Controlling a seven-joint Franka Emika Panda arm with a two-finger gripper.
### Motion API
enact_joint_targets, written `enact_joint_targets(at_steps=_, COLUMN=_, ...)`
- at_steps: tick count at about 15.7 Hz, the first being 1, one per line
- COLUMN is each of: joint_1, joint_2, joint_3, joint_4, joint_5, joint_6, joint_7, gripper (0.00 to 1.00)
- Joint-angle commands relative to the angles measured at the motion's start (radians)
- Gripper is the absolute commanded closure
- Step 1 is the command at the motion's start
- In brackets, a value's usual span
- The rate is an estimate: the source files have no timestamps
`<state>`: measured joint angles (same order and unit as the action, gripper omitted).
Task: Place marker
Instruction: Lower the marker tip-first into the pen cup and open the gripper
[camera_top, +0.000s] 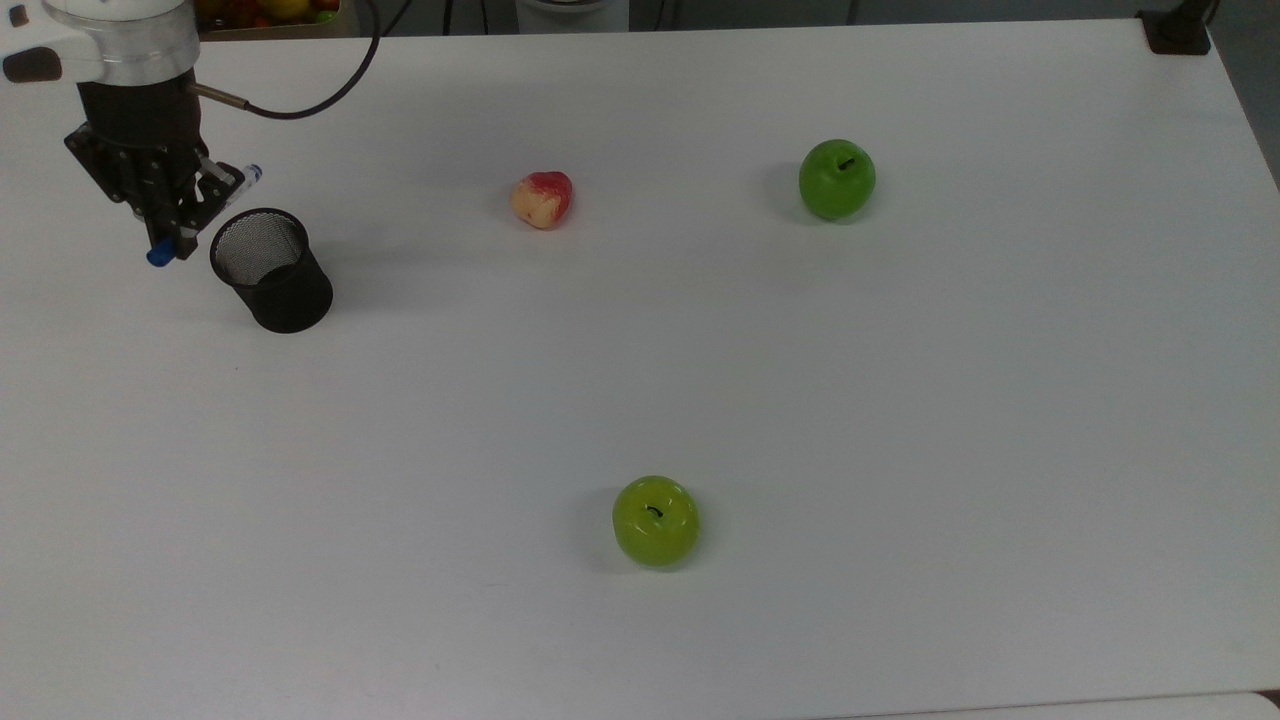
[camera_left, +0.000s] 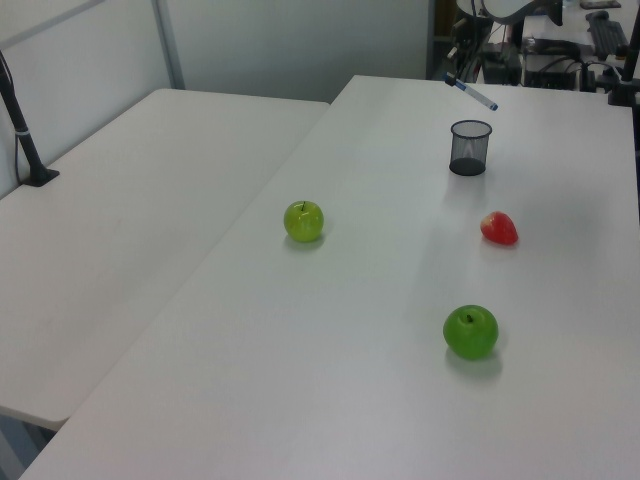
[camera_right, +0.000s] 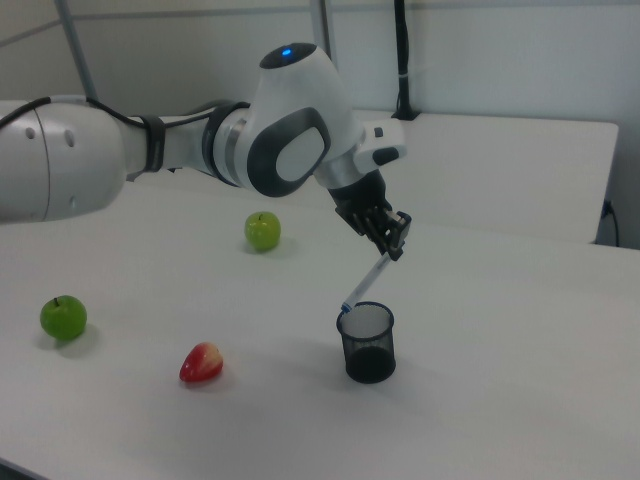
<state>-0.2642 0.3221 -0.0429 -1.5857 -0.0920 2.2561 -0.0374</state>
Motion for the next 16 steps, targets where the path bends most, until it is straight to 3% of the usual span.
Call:
enact_joint_targets(at_steps=1, joint_1=-0.001, joint_2=0.015, joint_3=0.000, joint_4=-0.034, joint_5=0.001, joint_6=0.130, joint_7=-0.010, gripper=0.98)
enact_joint_targets(at_steps=5, joint_1=0.000, joint_2=0.015, joint_3=0.002, joint_4=-0.117, joint_5=-0.008, joint_6=0.281, joint_7=-0.012, gripper=0.97)
enact_joint_targets(at_steps=16, joint_1=0.013, joint_2=0.017, joint_3=0.006, joint_4=-0.181, joint_5=-0.017, joint_6=0.306, joint_7=-0.018, gripper=0.93)
